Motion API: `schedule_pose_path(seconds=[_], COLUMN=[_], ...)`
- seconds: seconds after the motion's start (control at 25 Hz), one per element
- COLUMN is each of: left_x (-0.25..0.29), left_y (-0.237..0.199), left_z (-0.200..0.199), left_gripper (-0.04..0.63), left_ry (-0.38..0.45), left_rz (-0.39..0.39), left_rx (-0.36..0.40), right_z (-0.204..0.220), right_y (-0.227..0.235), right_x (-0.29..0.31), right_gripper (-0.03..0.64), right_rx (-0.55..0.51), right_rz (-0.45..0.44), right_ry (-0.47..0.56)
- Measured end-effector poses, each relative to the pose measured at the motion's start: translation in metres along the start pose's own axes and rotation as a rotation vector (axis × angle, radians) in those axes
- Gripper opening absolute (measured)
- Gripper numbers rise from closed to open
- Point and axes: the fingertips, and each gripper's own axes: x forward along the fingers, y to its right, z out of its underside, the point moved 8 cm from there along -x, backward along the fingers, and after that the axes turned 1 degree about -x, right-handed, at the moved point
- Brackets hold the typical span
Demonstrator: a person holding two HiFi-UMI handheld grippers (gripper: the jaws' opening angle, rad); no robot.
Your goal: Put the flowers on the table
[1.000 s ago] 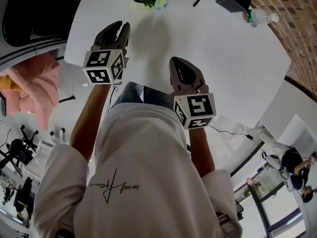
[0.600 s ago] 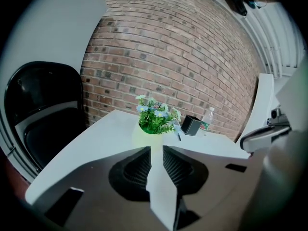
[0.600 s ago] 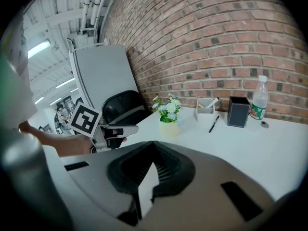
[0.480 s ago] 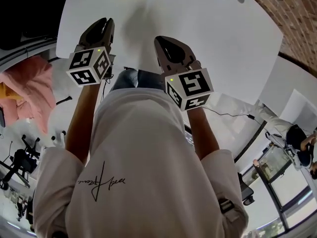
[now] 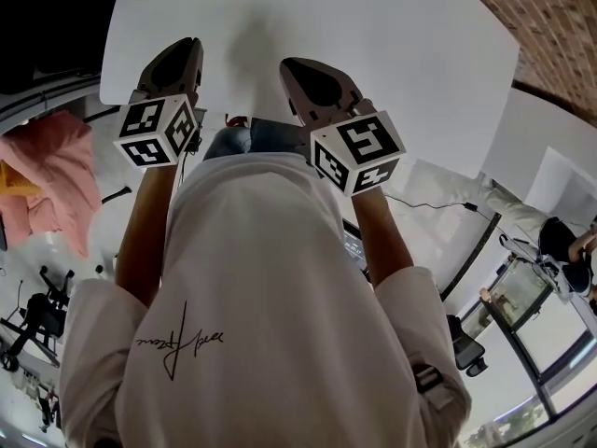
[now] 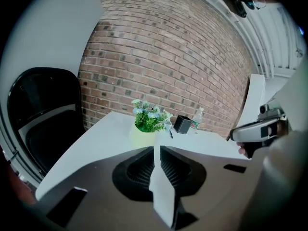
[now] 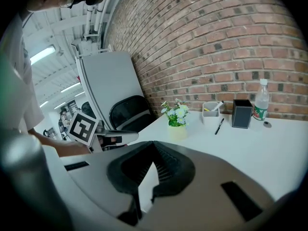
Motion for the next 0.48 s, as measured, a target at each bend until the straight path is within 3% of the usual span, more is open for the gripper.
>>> schedule_pose_path(seconds=[0.48], left_x=[-0.038], left_y=[0.03], left_z=[-0.001], left_gripper=[0.026], left_ry=[0.033], left_rz=[0.061], left_rx=[0.021], right_z=[-0.001], right_y=[-0.007], right_x=[-0.036], right_gripper=[0.023], right_rx=[0.008], right_rz=[0.014], right_ry=[0.048])
